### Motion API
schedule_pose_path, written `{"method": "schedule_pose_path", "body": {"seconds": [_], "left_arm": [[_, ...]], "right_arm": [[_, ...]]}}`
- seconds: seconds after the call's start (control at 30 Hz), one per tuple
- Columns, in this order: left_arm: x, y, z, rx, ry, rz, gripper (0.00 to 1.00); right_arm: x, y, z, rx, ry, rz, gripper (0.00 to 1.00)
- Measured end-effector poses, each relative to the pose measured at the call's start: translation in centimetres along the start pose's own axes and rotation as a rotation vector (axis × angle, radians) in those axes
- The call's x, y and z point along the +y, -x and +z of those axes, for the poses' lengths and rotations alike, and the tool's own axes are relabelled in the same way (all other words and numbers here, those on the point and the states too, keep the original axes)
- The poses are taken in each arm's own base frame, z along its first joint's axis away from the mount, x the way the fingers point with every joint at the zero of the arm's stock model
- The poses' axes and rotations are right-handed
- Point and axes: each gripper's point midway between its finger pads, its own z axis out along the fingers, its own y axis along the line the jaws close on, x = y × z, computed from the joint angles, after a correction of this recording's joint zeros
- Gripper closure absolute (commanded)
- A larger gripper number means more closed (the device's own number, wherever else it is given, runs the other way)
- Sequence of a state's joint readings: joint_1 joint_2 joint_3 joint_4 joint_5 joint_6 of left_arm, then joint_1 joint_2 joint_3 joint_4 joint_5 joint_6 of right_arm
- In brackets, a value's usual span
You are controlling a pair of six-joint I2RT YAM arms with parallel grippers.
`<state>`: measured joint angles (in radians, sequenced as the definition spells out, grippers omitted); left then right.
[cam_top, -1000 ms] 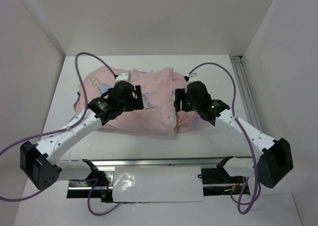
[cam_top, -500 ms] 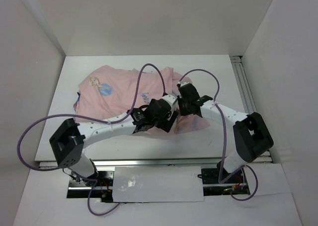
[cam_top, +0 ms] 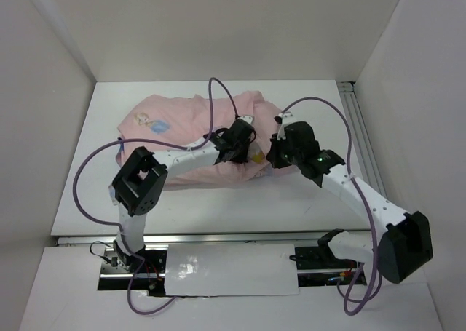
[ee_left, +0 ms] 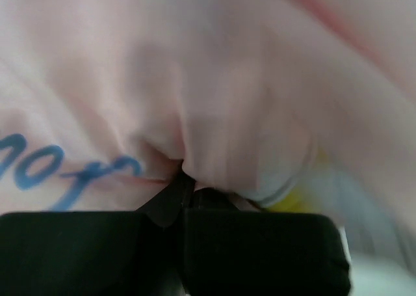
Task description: Put the pillow into the pillowcase
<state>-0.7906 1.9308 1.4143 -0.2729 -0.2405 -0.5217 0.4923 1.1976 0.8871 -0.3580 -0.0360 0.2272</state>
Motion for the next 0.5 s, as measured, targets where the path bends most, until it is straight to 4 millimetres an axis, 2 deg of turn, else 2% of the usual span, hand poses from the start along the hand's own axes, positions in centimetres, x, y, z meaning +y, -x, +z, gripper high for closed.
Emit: {"method": "schedule_pose_path", "body": {"seconds": [0.07,0.17,0.3,0.5], "left_arm": [[0.8,0.9,1.2,0.019,0.007,-0.071,1.00],[1.0,1.3,1.9,0.059,0.003,-0.152,1.00],[0.8,0.8,2.0,0.107,-0.047,-0.229,1.00],[0.5,1.0,1.4,0.123,-0.103,-0.298,1.00]], "right_arm": [[1.2,0.2,-1.2,-0.011,0.073,-0.003,1.00],[1.9,-1.1,-1.7,0.034,0.144,-0.005,1.00],[2.4,-1.6,-2.3,0.059,0.195,-0.005,1.00],[2.4,-0.4,-4.0,0.024,0.236,-0.005,1.00]]}}
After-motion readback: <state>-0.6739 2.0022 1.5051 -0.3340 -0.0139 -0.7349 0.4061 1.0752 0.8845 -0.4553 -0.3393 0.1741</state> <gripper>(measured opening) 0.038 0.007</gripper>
